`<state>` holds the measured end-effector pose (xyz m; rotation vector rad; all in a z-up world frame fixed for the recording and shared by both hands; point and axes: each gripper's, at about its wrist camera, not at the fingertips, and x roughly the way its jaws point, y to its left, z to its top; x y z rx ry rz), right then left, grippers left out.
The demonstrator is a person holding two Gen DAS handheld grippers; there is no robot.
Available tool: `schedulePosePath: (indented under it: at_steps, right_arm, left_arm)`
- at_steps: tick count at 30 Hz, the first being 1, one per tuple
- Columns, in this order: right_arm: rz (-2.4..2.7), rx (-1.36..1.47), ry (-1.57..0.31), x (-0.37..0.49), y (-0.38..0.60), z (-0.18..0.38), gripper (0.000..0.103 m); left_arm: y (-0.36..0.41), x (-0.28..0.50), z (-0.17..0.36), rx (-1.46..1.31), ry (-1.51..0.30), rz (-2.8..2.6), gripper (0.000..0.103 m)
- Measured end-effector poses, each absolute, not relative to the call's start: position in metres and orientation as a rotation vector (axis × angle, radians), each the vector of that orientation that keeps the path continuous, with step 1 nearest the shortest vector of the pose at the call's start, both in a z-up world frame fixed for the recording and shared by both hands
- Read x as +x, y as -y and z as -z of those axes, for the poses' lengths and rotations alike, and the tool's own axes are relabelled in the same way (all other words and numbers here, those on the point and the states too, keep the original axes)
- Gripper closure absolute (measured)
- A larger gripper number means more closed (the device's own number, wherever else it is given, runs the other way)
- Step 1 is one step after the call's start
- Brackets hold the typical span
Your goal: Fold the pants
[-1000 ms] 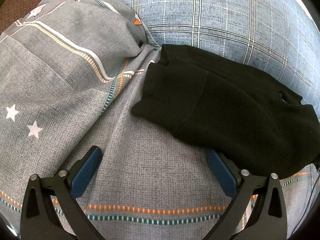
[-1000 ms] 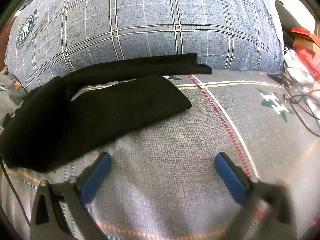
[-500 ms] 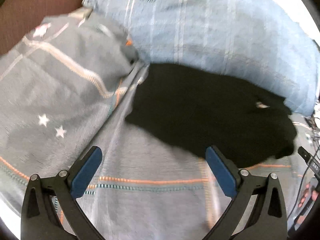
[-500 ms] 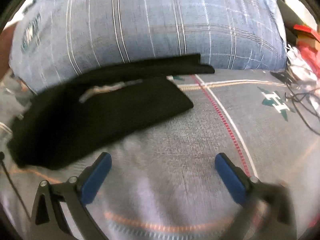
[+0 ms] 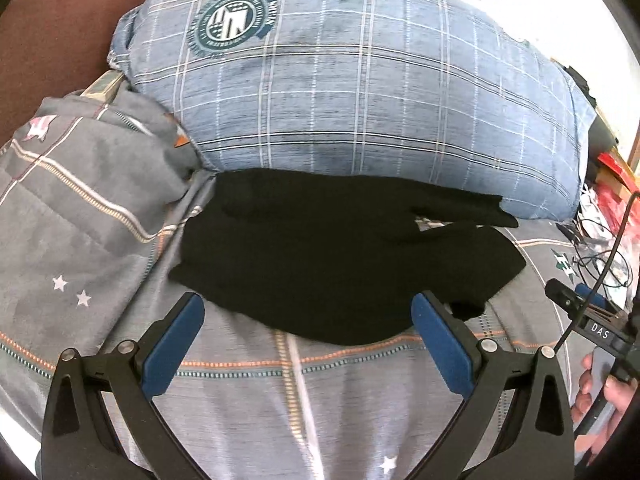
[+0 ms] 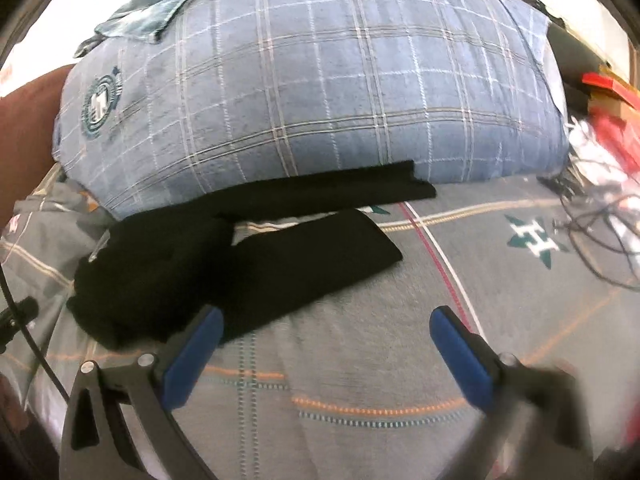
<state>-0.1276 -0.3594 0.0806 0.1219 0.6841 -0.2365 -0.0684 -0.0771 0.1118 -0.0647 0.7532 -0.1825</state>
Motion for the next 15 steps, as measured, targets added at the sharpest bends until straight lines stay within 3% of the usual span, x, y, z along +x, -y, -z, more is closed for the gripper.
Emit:
schedulePosePath:
  at_steps: [15]
  right_arm:
    - [0.223, 0.111, -0.669, -0.1228, 0.3495, -0.0861, 0.000]
  left_arm:
    - [0.0854, -0.0651, -0.1144, -0.060, -0.746, 0.197, 0.000]
